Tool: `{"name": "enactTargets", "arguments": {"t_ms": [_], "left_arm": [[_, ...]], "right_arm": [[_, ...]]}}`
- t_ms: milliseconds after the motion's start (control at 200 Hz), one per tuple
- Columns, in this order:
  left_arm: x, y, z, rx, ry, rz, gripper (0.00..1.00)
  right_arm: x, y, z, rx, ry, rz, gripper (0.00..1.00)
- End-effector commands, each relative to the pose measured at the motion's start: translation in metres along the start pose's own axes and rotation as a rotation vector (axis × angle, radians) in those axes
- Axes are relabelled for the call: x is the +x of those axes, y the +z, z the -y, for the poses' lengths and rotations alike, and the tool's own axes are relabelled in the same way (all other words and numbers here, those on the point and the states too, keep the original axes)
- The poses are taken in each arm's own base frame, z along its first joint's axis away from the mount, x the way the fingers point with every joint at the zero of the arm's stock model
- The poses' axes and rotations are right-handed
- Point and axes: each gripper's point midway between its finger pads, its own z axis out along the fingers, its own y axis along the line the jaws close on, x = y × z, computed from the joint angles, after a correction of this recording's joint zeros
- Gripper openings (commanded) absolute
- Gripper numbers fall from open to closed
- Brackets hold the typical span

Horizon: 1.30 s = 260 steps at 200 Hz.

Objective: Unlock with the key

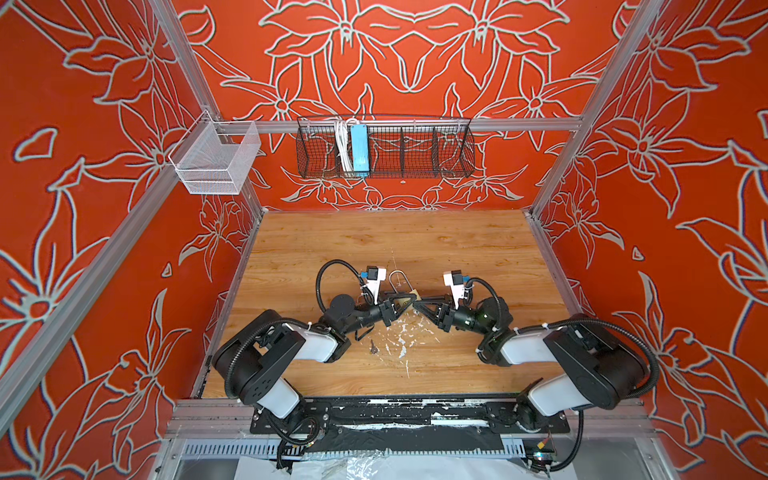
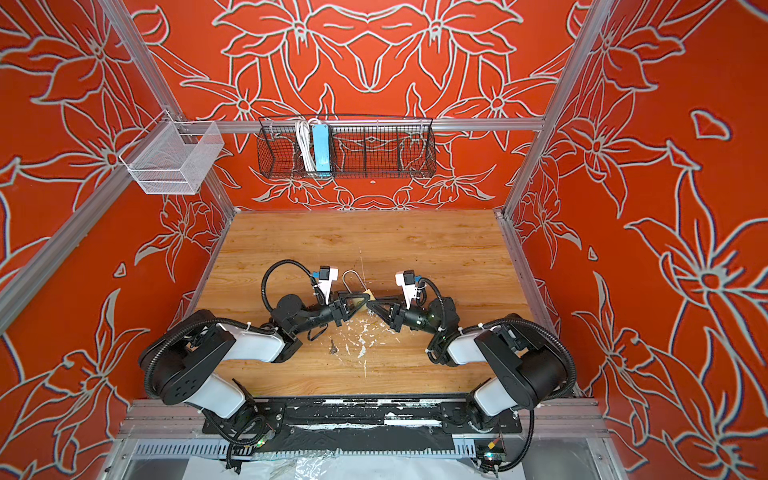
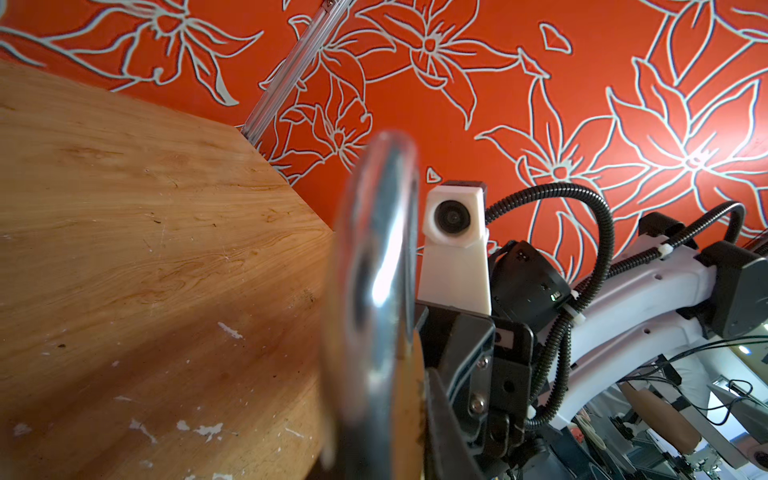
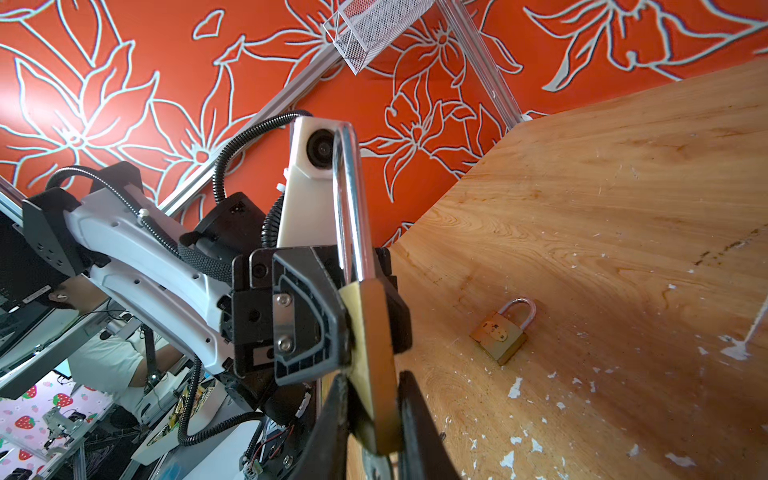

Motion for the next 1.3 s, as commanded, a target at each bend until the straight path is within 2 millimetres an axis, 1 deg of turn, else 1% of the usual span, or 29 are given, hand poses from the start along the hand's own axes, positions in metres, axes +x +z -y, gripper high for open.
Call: {"name": "enactTargets", "arguments": {"t_ms": [0, 25, 50, 70, 110, 170, 240, 310, 395, 435, 475, 591, 711, 846, 966, 1076, 1236, 1296], "left_arm": [[-0.004, 0.005, 0.018, 0.061, 0.05, 0.011, 0.0], [-0.004, 0.004, 0.016, 0.052, 0.049, 0.016, 0.0], [-0.006, 0.003, 0.014, 0.042, 0.047, 0.024, 0.0], [-0.006, 0.002, 0.013, 0.035, 0.044, 0.028, 0.0], [-0.01, 0.0, 0.008, 0.018, 0.03, 0.04, 0.0], [-0.014, -0.005, -0.007, -0.039, -0.021, 0.054, 0.0], [-0.016, -0.008, -0.029, -0.124, -0.081, 0.042, 0.0], [-0.014, -0.01, -0.039, -0.168, -0.091, 0.029, 0.0], [-0.014, -0.011, -0.043, -0.179, -0.12, 0.04, 0.0], [-0.015, -0.011, -0.044, -0.179, -0.137, 0.044, 0.0], [-0.015, -0.011, -0.046, -0.185, -0.157, 0.045, 0.0], [-0.012, -0.01, -0.05, -0.201, -0.201, 0.03, 0.0], [-0.011, -0.01, -0.058, -0.228, -0.28, 0.006, 0.0], [-0.007, -0.01, -0.066, -0.287, -0.364, -0.057, 0.0], [-0.008, -0.011, -0.064, -0.299, -0.37, -0.065, 0.0], [-0.009, -0.011, -0.064, -0.3, -0.37, -0.068, 0.0], [-0.009, -0.012, -0.063, -0.294, -0.372, -0.066, 0.0], [-0.01, -0.013, -0.064, -0.295, -0.37, -0.06, 0.0]], "right_arm": [[-0.021, 0.002, 0.022, 0.105, -0.013, 0.093, 0.08], [-0.021, 0.001, 0.024, 0.115, -0.008, 0.095, 0.18], [-0.022, 0.0, 0.027, 0.13, -0.003, 0.099, 0.33], [-0.022, -0.001, 0.031, 0.146, 0.003, 0.1, 0.42], [-0.021, -0.004, 0.038, 0.185, 0.013, 0.097, 0.56], [-0.02, -0.008, 0.048, 0.247, 0.007, 0.097, 0.67], [-0.021, -0.014, 0.054, 0.311, -0.019, 0.085, 0.73], [-0.023, -0.019, 0.054, 0.363, -0.052, 0.068, 0.73], [-0.026, -0.028, 0.054, 0.442, -0.121, 0.05, 0.73], [-0.025, -0.028, 0.049, 0.462, -0.183, 0.026, 0.72], [-0.022, -0.027, 0.043, 0.478, -0.243, -0.007, 0.68], [-0.014, -0.014, 0.023, 0.468, -0.39, -0.079, 0.67], [-0.002, -0.002, 0.015, 0.479, -0.488, -0.154, 0.63], [0.015, 0.014, 0.016, 0.51, -0.569, -0.25, 0.61], [0.033, 0.029, 0.019, 0.549, -0.648, -0.343, 0.63], [0.043, 0.034, 0.025, 0.59, -0.686, -0.398, 0.63], [0.045, 0.036, 0.036, 0.665, -0.699, -0.429, 0.53], [0.044, 0.035, 0.04, 0.691, -0.701, -0.437, 0.52]]}}
